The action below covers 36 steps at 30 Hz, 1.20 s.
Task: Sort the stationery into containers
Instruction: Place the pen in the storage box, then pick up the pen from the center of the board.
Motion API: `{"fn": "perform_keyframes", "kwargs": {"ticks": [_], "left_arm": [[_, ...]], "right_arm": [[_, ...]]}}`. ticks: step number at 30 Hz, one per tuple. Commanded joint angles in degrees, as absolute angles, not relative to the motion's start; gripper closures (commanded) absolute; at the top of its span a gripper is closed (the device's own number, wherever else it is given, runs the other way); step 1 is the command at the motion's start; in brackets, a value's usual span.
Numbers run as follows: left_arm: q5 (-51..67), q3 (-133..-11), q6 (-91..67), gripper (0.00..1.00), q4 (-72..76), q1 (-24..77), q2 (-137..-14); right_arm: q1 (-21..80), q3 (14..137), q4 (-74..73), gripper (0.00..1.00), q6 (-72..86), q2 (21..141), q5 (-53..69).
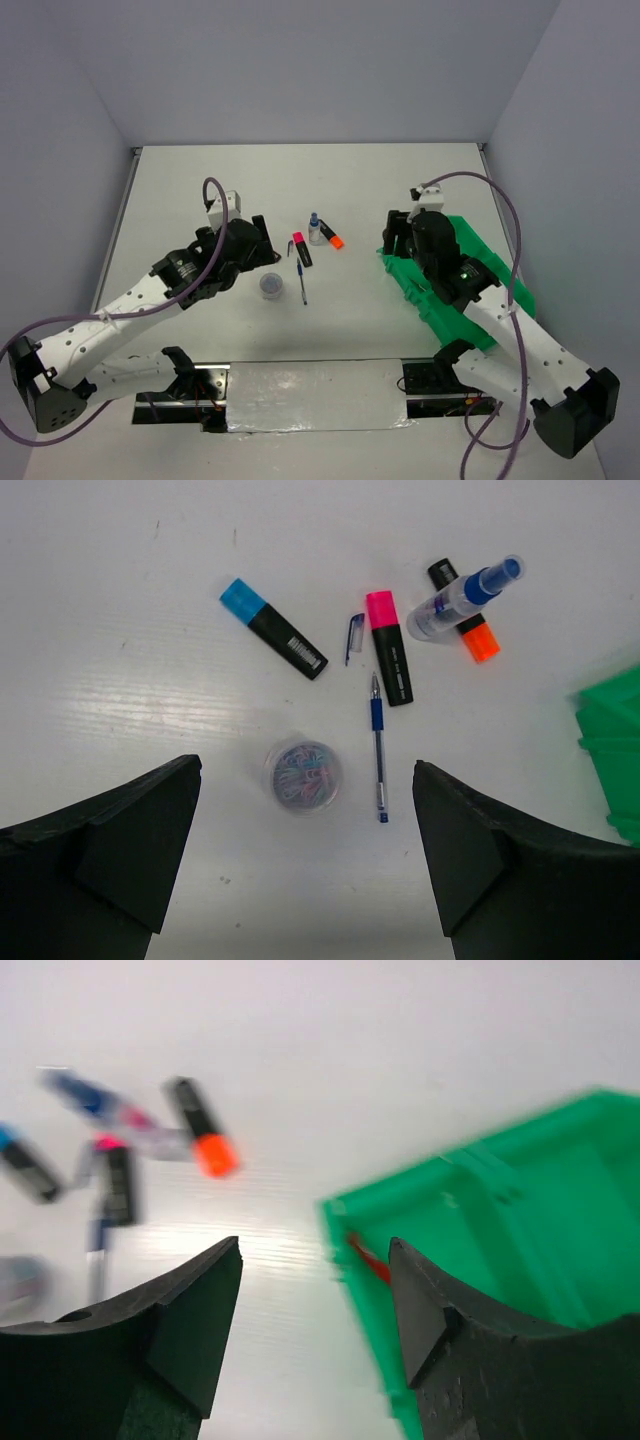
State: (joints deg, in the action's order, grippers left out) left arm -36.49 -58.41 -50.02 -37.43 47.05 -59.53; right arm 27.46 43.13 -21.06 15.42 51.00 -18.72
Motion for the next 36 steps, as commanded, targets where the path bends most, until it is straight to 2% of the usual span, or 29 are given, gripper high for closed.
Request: {"fn": "perform_keyframes", "kwargs": {"ticks": [1,3,6,9,12,19,26,36], "left_arm": [[-32.79,-57.66,-52.38,0.01,-35.96,45.18,-60.38],[-32.26,-57.66,-52.82,0.01,-35.77,45.09,-61.08],[-33.66,-58.97,-53.88,0.01,-37.26,44.65,-62.57],[-32.44,-60.99,-51.34,0.01,-37.0,42.64,-64.07],[-31.55,-64.33,-50.1,0.01,-39.98,39.65,-66.18],[-36.03,-68.99,-54.31,0.01,-50.7,34.81,-64.17],[-37.09,-69.78,-50.37,0.01,-52.47,33.22,-55.3],[-35.69,-68.91,-47.55,0.01,-52.47,33.05,-53.52]], "right_arm": [[35.93,49.9,-21.79,0.32,17.22,52.28,-21.44],[40.5,51.41,-22.67,0.29,19.67,55.44,-21.8],[46.11,53.08,-21.45,0.3,23.72,63.35,-21.45],[51.32,58.07,-23.37,0.3,28.11,72.57,-26.35],[54.22,63.78,-26.36,0.31,32.51,85.13,-28.83],[57.92,73.38,-27.33,0.37,35.25,100.08,-25.76],[57.83,78.31,-27.25,0.45,35.42,109.15,-22.41],[55.9,75.94,-23.82,0.51,35.86,113.46,-18.64]]}}
